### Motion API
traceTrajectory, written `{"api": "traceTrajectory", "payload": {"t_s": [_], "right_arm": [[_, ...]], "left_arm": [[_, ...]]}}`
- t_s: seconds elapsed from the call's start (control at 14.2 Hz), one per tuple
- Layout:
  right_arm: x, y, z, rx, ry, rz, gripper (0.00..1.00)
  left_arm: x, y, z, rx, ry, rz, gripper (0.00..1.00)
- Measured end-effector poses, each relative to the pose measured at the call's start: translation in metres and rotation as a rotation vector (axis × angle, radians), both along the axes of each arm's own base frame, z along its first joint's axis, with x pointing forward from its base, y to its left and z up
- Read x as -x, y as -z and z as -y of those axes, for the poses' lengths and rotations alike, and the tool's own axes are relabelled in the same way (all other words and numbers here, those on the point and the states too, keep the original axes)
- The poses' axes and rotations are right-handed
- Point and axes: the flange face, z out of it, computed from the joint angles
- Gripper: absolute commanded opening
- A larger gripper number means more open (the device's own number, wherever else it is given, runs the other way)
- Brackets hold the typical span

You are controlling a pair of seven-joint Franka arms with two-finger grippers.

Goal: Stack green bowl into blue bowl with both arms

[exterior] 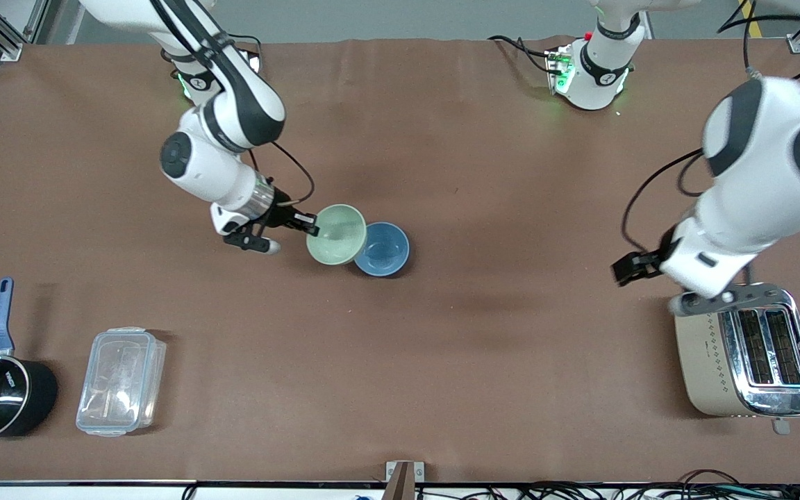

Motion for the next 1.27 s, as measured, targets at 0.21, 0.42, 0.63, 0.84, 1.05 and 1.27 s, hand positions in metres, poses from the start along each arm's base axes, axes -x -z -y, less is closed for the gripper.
{"api": "traceTrajectory", "payload": {"t_s": [0.21, 0.42, 0.63, 0.84, 1.05, 1.27], "right_arm": [[0.004, 0.03, -0.018, -0.024, 0.036, 0.016, 0.02], [0.005, 0.044, -0.027, -0.035, 0.039, 0.017, 0.02], [0.007, 0.041, -0.036, -0.042, 0.025, 0.019, 0.02], [0.013, 0.04, -0.045, -0.046, 0.01, 0.017, 0.03], [0.014, 0.045, -0.047, -0.048, 0.016, 0.019, 0.07], [0.014, 0.056, -0.047, -0.05, 0.025, 0.012, 0.09]], "left_arm": [[0.024, -0.039, -0.028, 0.014, 0.018, -0.02, 1.0], [0.057, -0.065, -0.024, 0.019, 0.026, -0.013, 1.0], [0.088, -0.074, -0.033, 0.017, 0.038, -0.017, 1.0], [0.101, -0.079, -0.058, 0.014, 0.055, -0.016, 1.0], [0.104, -0.077, -0.062, 0.013, 0.052, -0.02, 1.0], [0.104, -0.076, -0.061, 0.013, 0.056, -0.022, 1.0]]}}
